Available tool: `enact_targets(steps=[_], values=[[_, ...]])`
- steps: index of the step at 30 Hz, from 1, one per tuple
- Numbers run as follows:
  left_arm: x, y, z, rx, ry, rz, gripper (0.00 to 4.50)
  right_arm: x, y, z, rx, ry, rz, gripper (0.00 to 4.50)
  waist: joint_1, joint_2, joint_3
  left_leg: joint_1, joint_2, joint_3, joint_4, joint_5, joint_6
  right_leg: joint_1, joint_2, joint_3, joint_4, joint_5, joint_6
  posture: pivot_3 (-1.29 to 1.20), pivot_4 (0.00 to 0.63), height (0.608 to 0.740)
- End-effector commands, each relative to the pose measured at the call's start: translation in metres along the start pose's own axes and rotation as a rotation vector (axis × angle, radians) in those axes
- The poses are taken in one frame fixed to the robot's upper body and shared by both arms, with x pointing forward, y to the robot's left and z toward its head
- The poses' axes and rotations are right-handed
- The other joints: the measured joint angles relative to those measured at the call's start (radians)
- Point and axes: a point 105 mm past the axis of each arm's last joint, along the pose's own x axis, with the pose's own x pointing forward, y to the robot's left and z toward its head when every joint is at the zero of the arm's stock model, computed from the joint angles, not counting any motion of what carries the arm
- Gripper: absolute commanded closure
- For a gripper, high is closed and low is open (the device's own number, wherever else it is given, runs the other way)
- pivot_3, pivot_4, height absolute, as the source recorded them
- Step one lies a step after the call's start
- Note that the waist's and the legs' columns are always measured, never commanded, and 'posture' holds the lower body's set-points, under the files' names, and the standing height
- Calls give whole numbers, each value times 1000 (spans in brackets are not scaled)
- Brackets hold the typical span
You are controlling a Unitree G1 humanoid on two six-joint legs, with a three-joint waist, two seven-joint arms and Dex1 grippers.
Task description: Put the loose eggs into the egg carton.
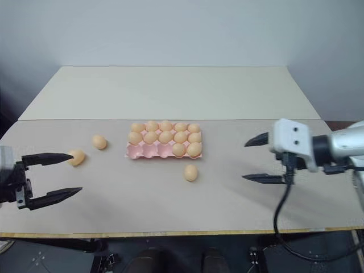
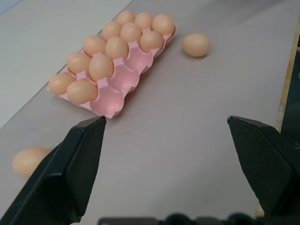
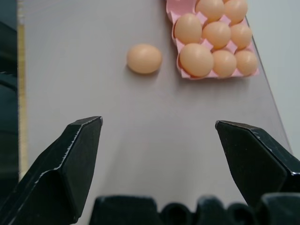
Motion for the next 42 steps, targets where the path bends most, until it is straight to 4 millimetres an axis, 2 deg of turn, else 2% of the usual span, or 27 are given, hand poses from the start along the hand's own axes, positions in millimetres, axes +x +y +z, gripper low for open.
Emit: enact_targets(steps=[1,6,10,16,22,29,33,42], values=[[-3,0,7,20,-16,-2,0,-15,1,8,-26,11,-34,23,-1,0,0,2,0,0,0,0,0,2,0,0,0,0,0,0,150,740],[-1,1,9,24,-19,-8,0,-15,2,5,-21,26,-43,23,2,0,0,8,1,0,-1,0,0,9,1,0,-3,0,0,0,150,740],[0,3,9,31,-13,-7,0,-4,1,5,-24,13,-49,23,3,0,0,7,2,1,-1,0,0,8,1,0,-4,0,0,0,150,740],[3,2,6,34,16,-9,0,38,0,11,-44,-34,-41,23,0,0,0,7,3,1,-1,0,1,8,1,0,-4,0,0,0,150,740],[7,0,1,35,34,-15,0,102,2,17,-49,-76,-11,23,0,0,0,6,2,1,-1,0,1,7,1,0,-4,0,0,0,150,740],[11,-4,-1,35,40,-24,0,151,5,16,-69,-53,-3,23,5,0,0,4,1,0,0,0,0,6,0,-2,-4,0,0,0,150,740],[12,-4,-2,39,46,-26,0,168,3,12,-86,-31,-13,23,4,0,0,4,-1,-1,0,0,0,5,1,-2,-3,0,0,0,150,740],[12,-4,-4,41,49,-24,0,185,-3,12,-95,-29,-18,23,3,0,0,4,-1,-1,0,0,0,5,1,-2,-3,0,0,0,150,740]])
